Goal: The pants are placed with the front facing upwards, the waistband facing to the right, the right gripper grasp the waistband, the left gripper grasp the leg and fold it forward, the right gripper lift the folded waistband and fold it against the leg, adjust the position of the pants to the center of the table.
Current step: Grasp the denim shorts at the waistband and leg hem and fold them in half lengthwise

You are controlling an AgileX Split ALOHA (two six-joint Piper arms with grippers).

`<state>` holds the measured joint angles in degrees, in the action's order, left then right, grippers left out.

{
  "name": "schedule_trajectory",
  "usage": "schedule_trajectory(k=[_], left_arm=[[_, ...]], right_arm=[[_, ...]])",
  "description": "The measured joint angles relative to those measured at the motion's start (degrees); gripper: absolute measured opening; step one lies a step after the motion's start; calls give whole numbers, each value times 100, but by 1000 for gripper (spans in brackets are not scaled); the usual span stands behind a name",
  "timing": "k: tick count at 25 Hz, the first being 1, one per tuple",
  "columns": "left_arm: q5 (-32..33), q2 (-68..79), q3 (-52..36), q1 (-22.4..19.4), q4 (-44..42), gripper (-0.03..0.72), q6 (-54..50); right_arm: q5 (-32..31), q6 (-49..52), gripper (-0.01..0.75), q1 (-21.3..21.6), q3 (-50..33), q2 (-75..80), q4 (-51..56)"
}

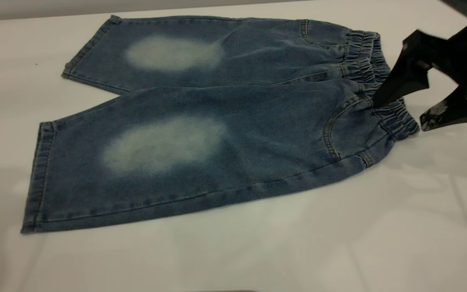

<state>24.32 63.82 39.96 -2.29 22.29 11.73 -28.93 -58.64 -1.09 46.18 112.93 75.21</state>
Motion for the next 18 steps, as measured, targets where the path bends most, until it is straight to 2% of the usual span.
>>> schedule_trajectory(k=[8,12,18], left_arm=[[-21,0,0,0,0,506,0],[-83,0,0,0,0,506,0],[-89,0,0,0,0,506,0]], right_arm=[[-223,-132,594,626,118,549,196],[-347,-499,592,679,118,788,475],[-777,-1587,589,679,166,1059,1586]])
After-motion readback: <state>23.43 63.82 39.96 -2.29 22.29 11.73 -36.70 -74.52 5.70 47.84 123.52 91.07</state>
